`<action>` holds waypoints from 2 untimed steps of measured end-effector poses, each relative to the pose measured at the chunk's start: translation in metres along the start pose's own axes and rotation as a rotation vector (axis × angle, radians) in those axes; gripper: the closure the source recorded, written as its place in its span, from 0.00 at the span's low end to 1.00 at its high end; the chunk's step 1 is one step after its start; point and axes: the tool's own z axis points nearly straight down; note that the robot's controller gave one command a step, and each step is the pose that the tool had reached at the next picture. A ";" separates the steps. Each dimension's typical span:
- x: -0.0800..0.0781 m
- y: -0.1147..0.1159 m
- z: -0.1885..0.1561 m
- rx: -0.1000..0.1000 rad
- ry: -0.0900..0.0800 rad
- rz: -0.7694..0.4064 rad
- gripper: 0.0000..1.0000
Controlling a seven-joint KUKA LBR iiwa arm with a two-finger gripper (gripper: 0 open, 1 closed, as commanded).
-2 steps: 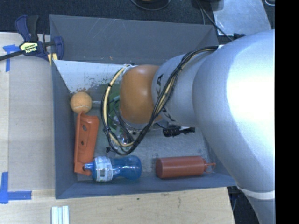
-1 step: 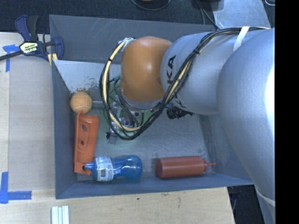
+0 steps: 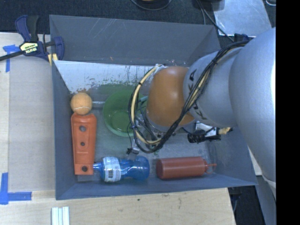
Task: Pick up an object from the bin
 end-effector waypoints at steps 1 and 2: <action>-0.073 0.050 0.030 0.003 0.027 -0.137 0.00; -0.051 0.053 0.032 0.002 0.022 0.105 1.00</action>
Offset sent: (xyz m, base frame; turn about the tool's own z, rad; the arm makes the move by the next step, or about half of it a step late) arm 0.0697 0.0298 -0.0319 0.1152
